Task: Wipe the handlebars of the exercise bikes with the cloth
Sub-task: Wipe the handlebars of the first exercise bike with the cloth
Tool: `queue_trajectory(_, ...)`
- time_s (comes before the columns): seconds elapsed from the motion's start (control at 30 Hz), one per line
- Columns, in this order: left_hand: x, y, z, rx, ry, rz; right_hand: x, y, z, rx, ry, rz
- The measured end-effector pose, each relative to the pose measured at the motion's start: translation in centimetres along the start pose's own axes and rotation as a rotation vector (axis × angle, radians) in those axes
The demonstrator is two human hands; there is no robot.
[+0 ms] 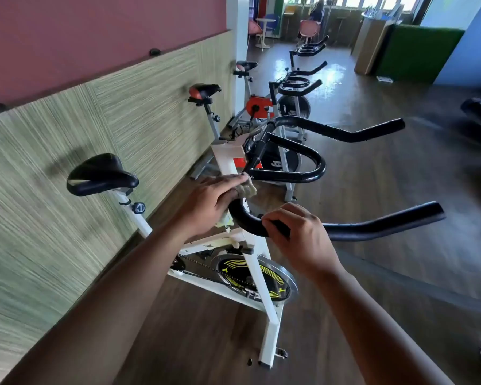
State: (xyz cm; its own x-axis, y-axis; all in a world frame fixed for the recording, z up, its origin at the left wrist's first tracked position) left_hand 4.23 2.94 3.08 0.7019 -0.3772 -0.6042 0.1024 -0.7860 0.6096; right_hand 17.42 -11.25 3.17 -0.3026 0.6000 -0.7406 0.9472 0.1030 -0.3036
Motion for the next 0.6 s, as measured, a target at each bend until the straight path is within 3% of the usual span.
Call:
queue_trajectory(0.1, -0.4, -0.4, -0.9, -0.054, 0.021, 0.025, -0.2, 0.2, -0.1, 0.033, 0.002, 0.010)
queue_trajectory(0.3, 0.0, 0.6, -0.5, 0.116, -0.185, -0.118, -0.1, 0.1, -0.1, 0.033, -0.008, 0.025)
queue_trajectory(0.6, -0.8, -1.2, -2.3, 0.074, -0.201, -0.118, -0.1, 0.2, 0.0, 0.039, -0.007, 0.032)
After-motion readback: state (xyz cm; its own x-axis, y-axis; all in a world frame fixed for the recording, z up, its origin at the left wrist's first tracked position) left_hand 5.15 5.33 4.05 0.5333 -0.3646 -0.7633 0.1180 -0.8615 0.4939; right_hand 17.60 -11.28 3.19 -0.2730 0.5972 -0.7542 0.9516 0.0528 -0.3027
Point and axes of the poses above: each hand's wrist, its own z-axis away from the middle knuckle, its own x-axis out of the palm, y = z × x, the point moved 6 cm from there along -z, towards the middle knuckle, and after that the axes turned 11 degrees about z, right-handed, at the moved point
